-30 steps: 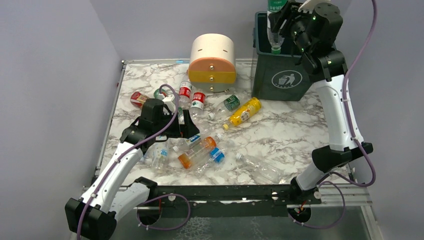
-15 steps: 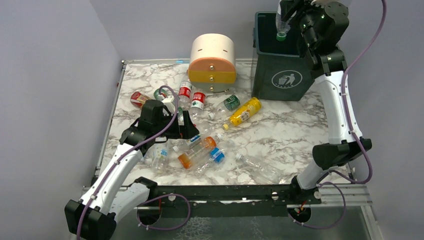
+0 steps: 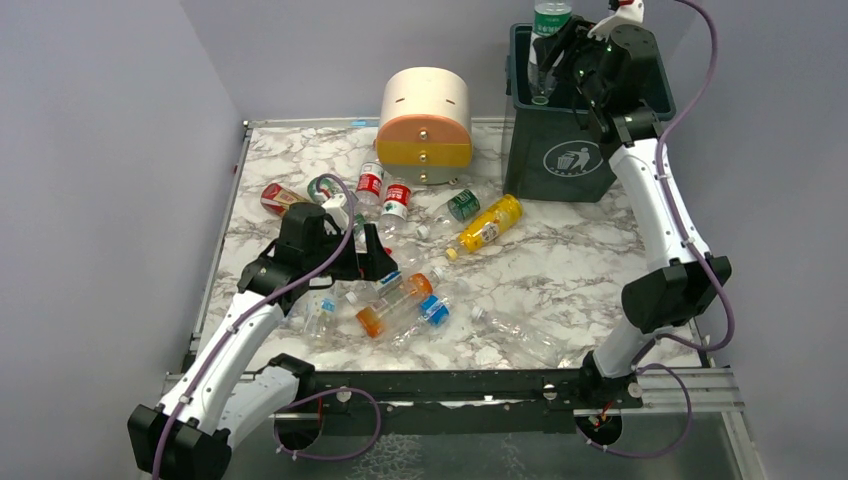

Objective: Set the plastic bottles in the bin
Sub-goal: Place the plastic bottle in the trash bin.

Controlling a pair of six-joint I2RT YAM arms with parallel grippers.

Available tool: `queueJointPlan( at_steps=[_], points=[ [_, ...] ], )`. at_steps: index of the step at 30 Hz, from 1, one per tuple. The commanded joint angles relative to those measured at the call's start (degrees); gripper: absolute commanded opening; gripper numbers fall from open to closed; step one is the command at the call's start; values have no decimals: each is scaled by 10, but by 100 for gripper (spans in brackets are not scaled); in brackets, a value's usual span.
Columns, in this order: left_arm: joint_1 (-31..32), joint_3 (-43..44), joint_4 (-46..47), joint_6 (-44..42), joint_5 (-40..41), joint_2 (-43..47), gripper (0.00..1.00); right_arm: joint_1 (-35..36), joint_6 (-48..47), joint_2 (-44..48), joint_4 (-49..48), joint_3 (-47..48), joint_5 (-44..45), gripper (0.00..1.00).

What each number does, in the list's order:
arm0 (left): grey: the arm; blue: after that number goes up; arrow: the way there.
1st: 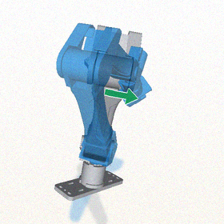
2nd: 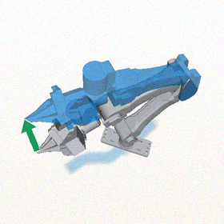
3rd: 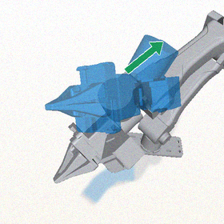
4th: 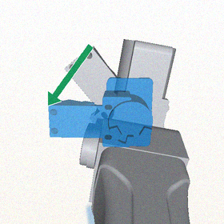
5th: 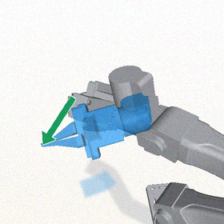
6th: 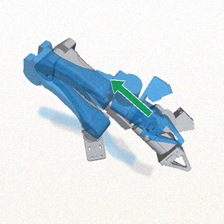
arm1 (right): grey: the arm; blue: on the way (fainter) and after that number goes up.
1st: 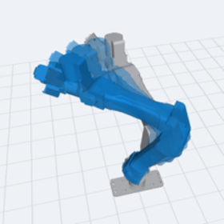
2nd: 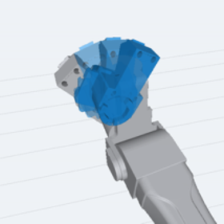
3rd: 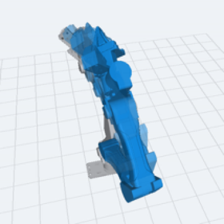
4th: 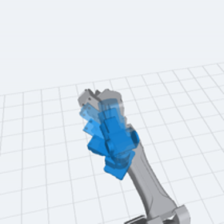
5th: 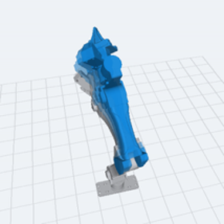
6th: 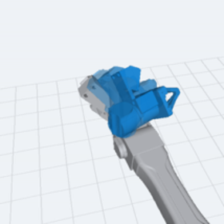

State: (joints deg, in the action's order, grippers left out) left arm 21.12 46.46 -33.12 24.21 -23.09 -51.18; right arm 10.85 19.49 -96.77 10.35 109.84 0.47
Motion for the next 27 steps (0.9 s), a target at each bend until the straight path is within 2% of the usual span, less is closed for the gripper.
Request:
queueJointPlan(
  at_steps=[1, 11, 22, 27],
  points=[
    [2, -7, -1, 6, -3, 19, 99, -5, 1, -17, -28, 0, -27, 59],
    [2, -15, -3, 16, -3, 33, 99, -5, -2, -5, -19, -39, -45, 68],
    [2, -5, -3, 0, -42, 26, 99, -5, -18, 39, 24, -39, -32, 98],
    [4, 11, -2, -15, -73, 17, 99, -5, -21, 54, 69, -5, -37, 100]
  ],
)
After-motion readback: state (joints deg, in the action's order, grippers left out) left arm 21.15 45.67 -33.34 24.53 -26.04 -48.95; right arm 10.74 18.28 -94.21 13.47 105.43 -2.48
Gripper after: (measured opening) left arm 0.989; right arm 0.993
